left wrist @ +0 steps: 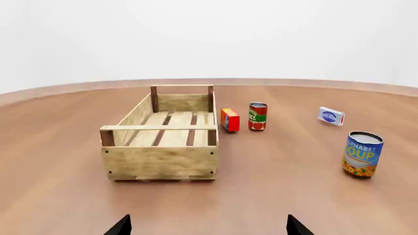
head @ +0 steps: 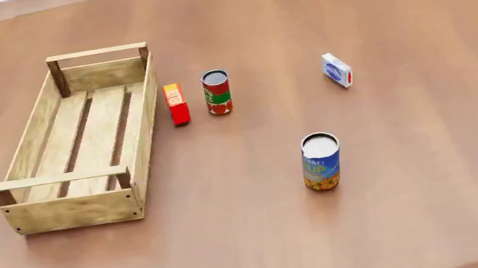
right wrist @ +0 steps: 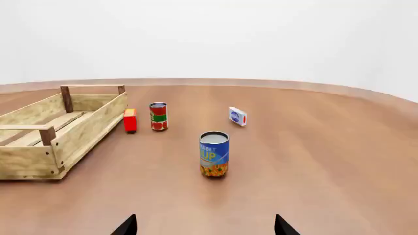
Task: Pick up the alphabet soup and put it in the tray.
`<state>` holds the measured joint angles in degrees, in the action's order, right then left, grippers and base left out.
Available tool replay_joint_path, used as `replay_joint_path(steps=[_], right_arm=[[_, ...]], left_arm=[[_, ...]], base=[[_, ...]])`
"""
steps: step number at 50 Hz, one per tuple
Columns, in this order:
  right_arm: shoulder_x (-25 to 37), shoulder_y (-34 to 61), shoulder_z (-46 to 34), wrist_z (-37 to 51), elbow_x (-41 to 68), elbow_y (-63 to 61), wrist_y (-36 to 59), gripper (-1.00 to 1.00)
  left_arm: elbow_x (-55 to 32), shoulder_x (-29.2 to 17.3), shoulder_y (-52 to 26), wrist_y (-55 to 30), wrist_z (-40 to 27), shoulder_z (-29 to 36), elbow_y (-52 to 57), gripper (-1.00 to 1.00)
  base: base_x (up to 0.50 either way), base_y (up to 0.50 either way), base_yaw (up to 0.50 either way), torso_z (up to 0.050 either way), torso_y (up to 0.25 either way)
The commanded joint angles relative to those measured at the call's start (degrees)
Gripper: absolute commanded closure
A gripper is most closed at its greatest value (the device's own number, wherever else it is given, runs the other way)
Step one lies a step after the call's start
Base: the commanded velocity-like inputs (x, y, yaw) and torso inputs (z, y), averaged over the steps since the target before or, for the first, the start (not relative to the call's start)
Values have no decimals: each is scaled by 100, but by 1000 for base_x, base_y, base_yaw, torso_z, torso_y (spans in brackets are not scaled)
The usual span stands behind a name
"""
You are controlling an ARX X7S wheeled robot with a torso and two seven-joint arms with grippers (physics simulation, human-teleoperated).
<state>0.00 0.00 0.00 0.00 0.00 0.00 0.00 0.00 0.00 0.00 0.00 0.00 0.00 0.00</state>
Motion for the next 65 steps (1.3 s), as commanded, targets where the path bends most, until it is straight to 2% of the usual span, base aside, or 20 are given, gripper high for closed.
replay_joint_path(steps=[1, 18, 51, 65], right_arm=[[95, 28, -142, 204, -65, 96, 5, -100], [333, 30, -504, 396, 76, 75, -132, -100], [562, 60, -754, 633, 359, 100, -135, -100], [638, 87, -836, 742, 425, 123, -146, -100]], left_arm=[[-3, -99, -3, 70, -131, 134, -42, -100], [-196, -346, -20, 148, -379, 426, -72, -100], [-413, -588, -34, 127, -596, 725, -38, -100], [-484, -664, -50, 142, -677, 817, -57, -100]], base=[[0, 0, 0, 0, 0], [300, 322, 0, 0, 0], [452, 359, 0, 0, 0], [475, 185, 0, 0, 0]])
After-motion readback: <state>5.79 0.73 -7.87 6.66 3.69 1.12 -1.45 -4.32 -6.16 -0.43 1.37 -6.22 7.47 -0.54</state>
